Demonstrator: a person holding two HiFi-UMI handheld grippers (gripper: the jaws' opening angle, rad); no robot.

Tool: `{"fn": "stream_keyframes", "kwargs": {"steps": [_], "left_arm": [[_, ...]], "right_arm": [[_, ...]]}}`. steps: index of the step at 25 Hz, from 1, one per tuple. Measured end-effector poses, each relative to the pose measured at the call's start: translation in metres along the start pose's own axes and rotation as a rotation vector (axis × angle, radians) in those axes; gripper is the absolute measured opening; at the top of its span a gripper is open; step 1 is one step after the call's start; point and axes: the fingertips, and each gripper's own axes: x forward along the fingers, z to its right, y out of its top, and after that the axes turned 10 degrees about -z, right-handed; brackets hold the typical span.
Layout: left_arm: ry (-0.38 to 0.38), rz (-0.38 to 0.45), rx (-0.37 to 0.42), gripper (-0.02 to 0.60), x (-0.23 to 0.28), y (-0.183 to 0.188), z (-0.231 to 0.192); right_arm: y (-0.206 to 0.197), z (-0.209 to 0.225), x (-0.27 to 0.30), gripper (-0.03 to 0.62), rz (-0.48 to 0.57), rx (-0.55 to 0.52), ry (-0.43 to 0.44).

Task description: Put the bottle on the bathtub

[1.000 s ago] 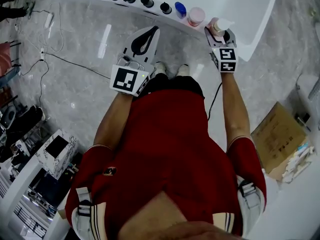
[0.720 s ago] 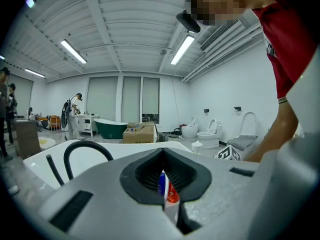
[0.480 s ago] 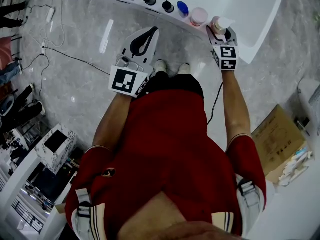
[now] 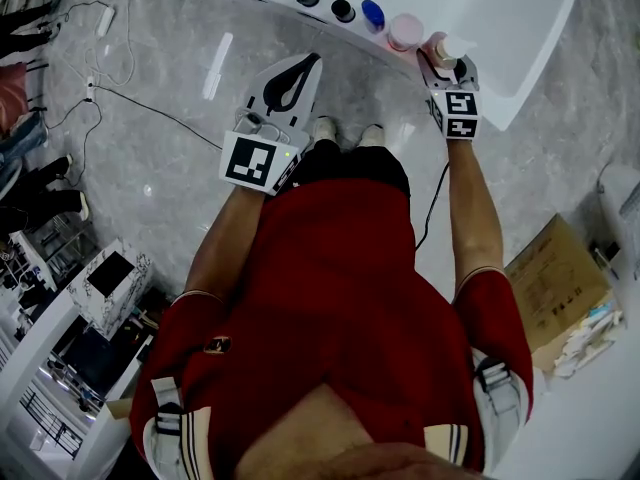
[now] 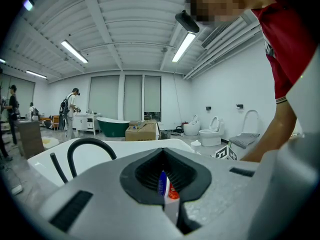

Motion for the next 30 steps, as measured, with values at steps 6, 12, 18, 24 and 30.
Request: {"fn": "stream_keyframes", "kwargs": {"steps": [6,12,18,24,30], "left_arm": [[-0.012,0.000,0.002,0.006,0.002,-0.002,0.006],[-0.034,-0.001,0.007,0.006,0.000,-0.002,0.007],[-0.060,0.012,0.012,0.006,-0.005,-0.001,0.009],[-0.096,0.038,0.012,0.006,-0.010,0.000,0.015],[-0.138,0.067,0.002,0.006,-0.019,0.002,0.022]], "right_arm": [[-0.002,-0.002,-0.001,0.240,0.007,0.002,-0.003],[0.004,-0.003,-0.005,0.287,0.000,0.006,-0.021],[0.008,-0.010,-0.025,0.288,0.007,0.017,-0.048],[0.010,-0.027,-0.058,0.284,0.028,0.049,-0.076],[0.023,-0.047,-0.097,0.243,0.074,0.061,-0.108]]}}
